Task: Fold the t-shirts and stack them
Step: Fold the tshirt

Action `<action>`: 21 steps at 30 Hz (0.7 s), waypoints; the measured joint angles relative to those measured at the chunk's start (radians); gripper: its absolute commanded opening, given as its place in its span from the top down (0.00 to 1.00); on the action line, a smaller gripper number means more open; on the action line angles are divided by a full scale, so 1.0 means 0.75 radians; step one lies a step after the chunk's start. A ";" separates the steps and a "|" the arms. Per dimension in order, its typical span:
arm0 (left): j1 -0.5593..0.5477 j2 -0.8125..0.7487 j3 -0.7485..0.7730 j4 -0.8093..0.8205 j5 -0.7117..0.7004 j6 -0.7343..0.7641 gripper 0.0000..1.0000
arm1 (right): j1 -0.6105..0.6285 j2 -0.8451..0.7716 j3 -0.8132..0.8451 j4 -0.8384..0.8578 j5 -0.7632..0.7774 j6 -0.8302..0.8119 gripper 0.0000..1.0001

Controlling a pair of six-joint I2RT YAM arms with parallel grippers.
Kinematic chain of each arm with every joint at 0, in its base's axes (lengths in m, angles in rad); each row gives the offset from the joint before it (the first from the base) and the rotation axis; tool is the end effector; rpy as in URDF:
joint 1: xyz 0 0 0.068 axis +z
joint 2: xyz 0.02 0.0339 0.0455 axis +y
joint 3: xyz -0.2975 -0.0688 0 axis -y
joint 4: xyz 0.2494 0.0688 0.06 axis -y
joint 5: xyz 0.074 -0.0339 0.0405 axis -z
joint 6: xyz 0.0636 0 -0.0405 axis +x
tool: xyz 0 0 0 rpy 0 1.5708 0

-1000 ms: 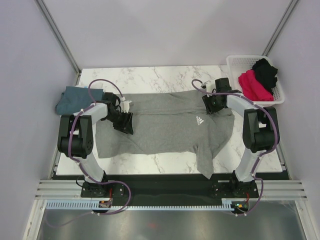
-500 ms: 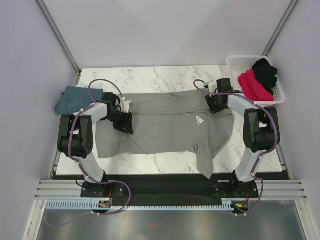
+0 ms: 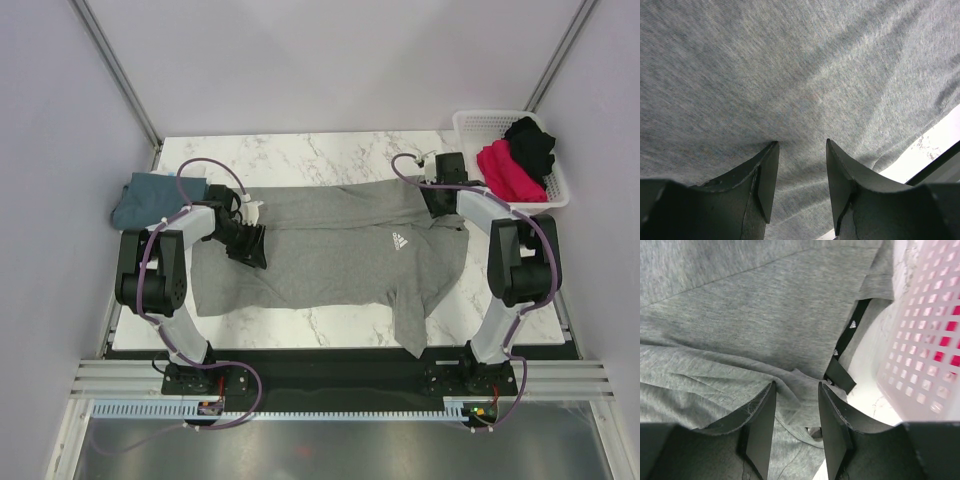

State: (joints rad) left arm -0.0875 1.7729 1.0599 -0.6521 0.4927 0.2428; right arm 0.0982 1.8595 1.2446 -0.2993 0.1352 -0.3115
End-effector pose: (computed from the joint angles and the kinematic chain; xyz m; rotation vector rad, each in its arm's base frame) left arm 0.3303 -0.0592 0.1599 0.5362 2.7716 -0.6849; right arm 0.4255 0.0333 0.1953 -0.4504 2.4504 -0.2580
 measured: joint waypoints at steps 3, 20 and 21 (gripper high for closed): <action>0.000 -0.001 0.000 0.000 -0.001 0.000 0.49 | 0.000 -0.039 -0.001 -0.002 0.000 0.009 0.52; -0.005 -0.004 -0.002 0.002 -0.003 -0.001 0.49 | 0.009 -0.329 -0.214 -0.207 -0.485 0.083 0.58; -0.006 -0.004 -0.003 0.002 -0.005 -0.001 0.49 | 0.009 -0.310 -0.220 -0.223 -0.496 0.082 0.58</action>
State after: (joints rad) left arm -0.0921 1.7699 1.0580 -0.6506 0.4892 0.2424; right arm 0.1047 1.6272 1.0798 -0.4667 -0.2367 -0.2497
